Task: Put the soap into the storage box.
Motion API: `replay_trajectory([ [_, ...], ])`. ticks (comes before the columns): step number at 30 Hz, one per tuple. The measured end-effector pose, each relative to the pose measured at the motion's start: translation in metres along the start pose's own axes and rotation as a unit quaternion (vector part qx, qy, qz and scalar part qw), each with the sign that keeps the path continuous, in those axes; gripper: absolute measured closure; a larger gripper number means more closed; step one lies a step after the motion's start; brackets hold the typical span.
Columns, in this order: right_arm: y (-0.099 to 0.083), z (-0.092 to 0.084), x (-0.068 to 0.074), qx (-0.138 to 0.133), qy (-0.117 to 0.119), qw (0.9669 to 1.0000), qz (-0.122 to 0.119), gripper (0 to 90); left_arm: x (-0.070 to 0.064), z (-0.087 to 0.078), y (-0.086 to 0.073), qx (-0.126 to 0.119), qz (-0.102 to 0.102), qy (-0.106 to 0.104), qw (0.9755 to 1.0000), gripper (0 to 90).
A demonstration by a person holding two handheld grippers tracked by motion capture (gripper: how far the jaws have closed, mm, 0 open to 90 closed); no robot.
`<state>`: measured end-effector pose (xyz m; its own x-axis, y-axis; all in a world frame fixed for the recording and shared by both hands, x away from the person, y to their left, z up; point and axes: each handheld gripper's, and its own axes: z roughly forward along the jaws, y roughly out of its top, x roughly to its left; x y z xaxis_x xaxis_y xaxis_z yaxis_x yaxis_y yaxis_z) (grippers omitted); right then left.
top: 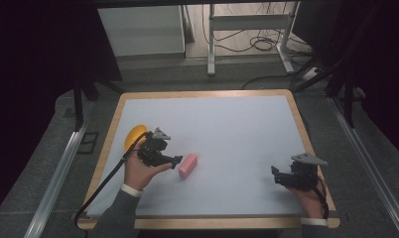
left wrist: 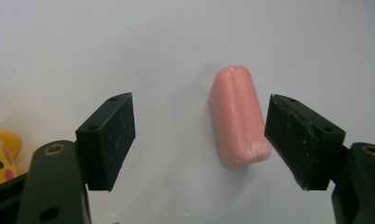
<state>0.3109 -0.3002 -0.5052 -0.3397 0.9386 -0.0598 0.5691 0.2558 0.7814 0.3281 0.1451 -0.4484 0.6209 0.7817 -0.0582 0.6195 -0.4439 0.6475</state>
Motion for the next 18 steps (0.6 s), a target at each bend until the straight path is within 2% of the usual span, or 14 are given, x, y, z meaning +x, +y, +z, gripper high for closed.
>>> replay_trajectory([
  [7,0.0,0.001,0.001,0.002,0.002,1.0,-0.002,7.4,-0.003,0.008,0.005,0.013,0.002,-0.005,0.9999,24.2],
  [10,0.0,0.001,0.001,0.002,0.001,1.0,-0.001,7.4,-0.006,0.017,0.008,0.027,0.004,-0.009,0.9996,23.6],
  [18,-0.001,0.002,0.002,0.005,-0.001,1.0,-0.002,7.4,-0.006,0.028,0.011,0.041,0.0,-0.017,0.999,23.1],
])
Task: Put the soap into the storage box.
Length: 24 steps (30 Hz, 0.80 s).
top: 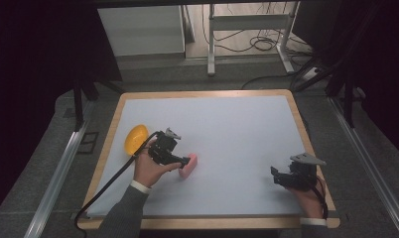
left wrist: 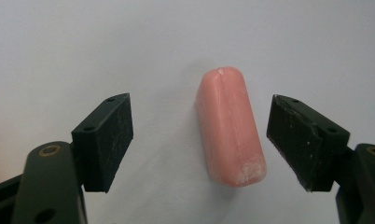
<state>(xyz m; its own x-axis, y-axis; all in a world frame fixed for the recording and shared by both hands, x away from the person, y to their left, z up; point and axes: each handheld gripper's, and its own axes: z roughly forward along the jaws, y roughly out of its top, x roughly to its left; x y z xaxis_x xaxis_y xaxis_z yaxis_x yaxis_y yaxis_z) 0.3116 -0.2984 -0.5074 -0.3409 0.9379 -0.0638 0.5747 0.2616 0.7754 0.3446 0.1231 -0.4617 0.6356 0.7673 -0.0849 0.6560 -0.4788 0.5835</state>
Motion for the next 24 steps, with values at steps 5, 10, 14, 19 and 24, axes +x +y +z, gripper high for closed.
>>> replay_trajectory([
  [5,0.0,0.001,0.001,0.002,-0.001,1.0,-0.004,7.4,0.0,0.004,0.001,0.003,-0.003,-0.004,1.0,22.9],
  [10,0.0,0.002,0.001,0.004,-0.002,1.0,-0.005,7.4,-0.005,0.009,0.004,0.016,0.003,-0.005,0.9999,22.7],
  [14,-0.001,0.002,0.001,0.004,-0.003,1.0,-0.005,7.4,-0.011,0.015,0.009,0.024,0.007,-0.012,0.9996,22.8],
  [19,-0.001,0.002,0.001,0.006,-0.003,1.0,-0.003,7.4,-0.014,0.023,0.008,0.042,0.005,-0.01,0.9991,23.5],
  [24,-0.002,0.003,0.001,0.007,-0.004,1.0,-0.004,7.4,-0.016,0.032,0.008,0.051,-0.001,-0.01,0.9986,25.2],
])
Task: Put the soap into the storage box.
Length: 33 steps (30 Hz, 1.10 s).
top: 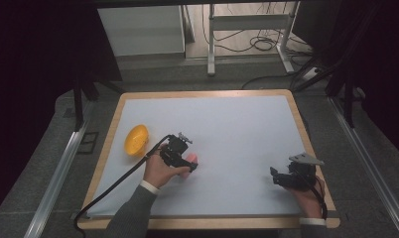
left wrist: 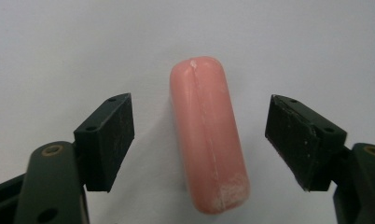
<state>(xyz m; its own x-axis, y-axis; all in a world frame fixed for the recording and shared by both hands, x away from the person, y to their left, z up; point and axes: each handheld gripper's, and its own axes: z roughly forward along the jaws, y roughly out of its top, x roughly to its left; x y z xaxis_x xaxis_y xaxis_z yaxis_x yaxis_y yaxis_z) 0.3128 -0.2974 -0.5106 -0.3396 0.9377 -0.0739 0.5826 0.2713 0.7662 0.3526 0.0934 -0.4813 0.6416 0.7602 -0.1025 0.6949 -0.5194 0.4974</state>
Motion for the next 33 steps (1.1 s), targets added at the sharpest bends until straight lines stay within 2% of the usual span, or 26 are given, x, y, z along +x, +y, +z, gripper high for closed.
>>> replay_trajectory([
  [4,0.0,0.001,0.0,0.002,-0.001,1.0,0.001,7.4,0.0,0.006,0.001,0.005,-0.005,0.003,1.0,27.6],
  [9,-0.001,0.002,-0.001,0.004,-0.001,1.0,0.001,7.4,-0.005,0.009,0.004,0.012,0.006,0.009,0.9999,31.7],
  [16,-0.001,0.0,-0.003,0.002,-0.003,1.0,0.005,7.4,-0.006,0.016,0.004,0.021,0.0,0.012,0.9997,36.8],
  [27,-0.001,-0.001,-0.003,0.002,-0.006,1.0,0.004,7.4,-0.004,0.02,0.0,0.028,-0.004,0.008,0.9996,49.8],
  [33,0.0,-0.001,-0.002,-0.002,0.001,1.0,0.004,7.4,-0.003,0.019,-0.001,0.027,-0.007,0.007,0.9996,58.8],
])
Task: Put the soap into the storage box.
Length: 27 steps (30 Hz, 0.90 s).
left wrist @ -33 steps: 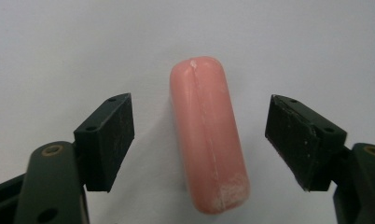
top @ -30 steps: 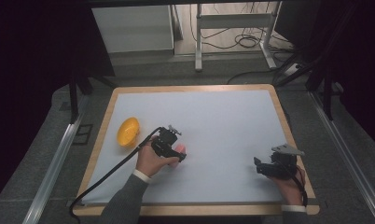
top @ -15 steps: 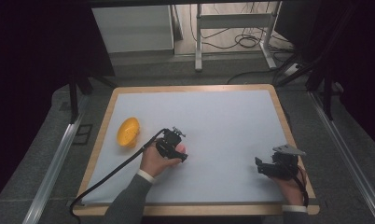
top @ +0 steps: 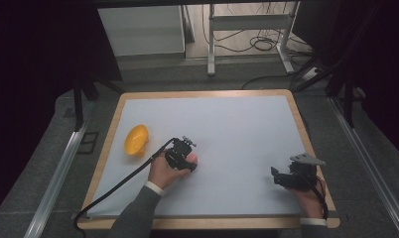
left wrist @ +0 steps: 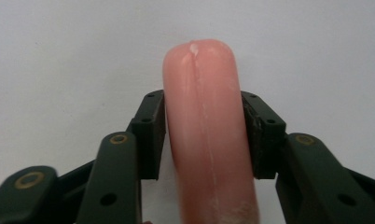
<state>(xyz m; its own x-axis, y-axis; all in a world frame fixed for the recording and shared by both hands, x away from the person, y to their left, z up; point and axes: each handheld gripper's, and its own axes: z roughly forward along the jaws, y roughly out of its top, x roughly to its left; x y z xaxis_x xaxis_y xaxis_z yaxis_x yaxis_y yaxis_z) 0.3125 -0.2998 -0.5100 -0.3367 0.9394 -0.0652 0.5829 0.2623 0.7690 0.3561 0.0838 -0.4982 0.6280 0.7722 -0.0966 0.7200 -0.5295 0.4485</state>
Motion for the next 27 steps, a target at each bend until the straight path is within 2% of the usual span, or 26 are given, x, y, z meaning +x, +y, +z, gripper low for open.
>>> replay_trajectory([
  [7,0.001,-0.002,0.0,-0.003,-0.001,1.0,0.001,7.4,0.003,-0.003,-0.001,-0.006,0.0,-0.002,1.0,60.3],
  [21,0.0,-0.002,-0.002,-0.002,-0.006,1.0,0.002,7.4,0.01,-0.027,-0.004,-0.035,0.002,0.001,0.9994,60.3],
  [27,0.0,-0.002,-0.002,-0.007,-0.003,1.0,0.0,7.4,0.015,-0.034,-0.007,-0.049,-0.003,0.014,0.9987,60.4],
])
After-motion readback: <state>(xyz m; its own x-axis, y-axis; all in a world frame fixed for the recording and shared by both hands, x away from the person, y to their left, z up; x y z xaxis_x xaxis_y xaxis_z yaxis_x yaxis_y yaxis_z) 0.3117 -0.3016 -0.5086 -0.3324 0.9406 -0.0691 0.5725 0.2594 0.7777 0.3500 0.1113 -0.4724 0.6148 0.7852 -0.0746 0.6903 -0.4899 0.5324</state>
